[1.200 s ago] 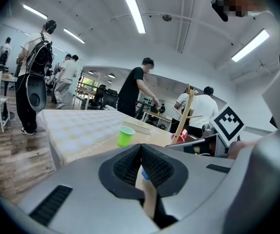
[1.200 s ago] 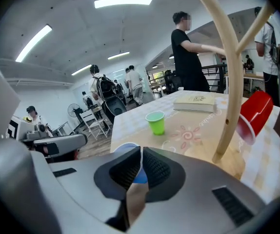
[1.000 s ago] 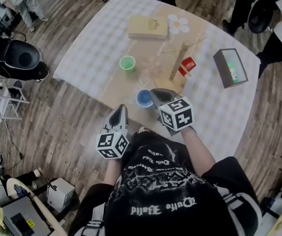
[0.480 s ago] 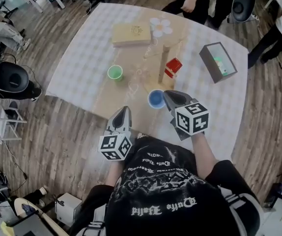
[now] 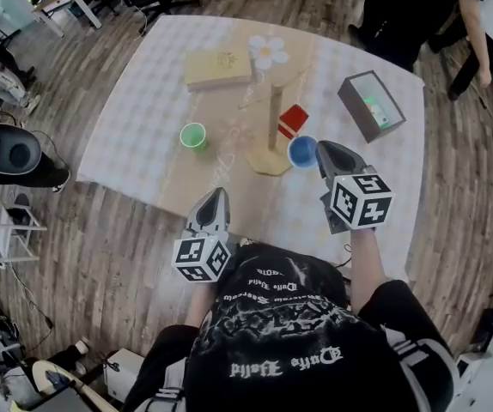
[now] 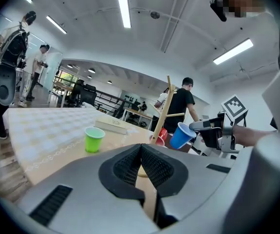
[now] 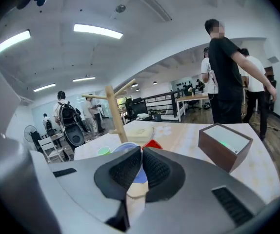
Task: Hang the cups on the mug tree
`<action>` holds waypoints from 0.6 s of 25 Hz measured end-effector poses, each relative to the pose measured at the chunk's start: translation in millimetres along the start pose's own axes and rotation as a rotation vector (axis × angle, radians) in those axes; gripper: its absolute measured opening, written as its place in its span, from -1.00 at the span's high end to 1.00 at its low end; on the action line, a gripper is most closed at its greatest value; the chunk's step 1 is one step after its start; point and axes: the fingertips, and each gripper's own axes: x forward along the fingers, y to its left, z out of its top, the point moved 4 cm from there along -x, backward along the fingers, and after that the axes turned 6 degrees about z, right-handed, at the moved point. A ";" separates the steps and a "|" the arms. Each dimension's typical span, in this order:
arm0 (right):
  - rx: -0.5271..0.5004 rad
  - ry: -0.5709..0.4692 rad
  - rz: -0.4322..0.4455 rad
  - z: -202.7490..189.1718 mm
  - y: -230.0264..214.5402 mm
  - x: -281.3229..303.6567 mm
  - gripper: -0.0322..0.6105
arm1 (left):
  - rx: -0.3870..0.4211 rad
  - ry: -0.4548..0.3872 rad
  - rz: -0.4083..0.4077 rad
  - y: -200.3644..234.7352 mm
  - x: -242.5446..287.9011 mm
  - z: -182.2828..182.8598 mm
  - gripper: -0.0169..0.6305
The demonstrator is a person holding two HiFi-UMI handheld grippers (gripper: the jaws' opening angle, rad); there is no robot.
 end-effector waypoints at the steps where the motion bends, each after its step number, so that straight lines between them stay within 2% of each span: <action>1: -0.009 -0.017 -0.016 6.8 -3.9 -2.3 0.83 | -0.001 -0.001 -0.001 -0.2 0.7 0.4 0.89; 7: -0.057 -0.121 -0.090 51.5 -18.3 -10.0 0.83 | -0.001 0.001 -0.008 -1.2 2.6 2.3 0.89; 15: -0.134 -0.211 -0.164 100.0 -24.4 -11.4 0.83 | 0.000 -0.002 -0.008 1.1 2.0 5.3 0.89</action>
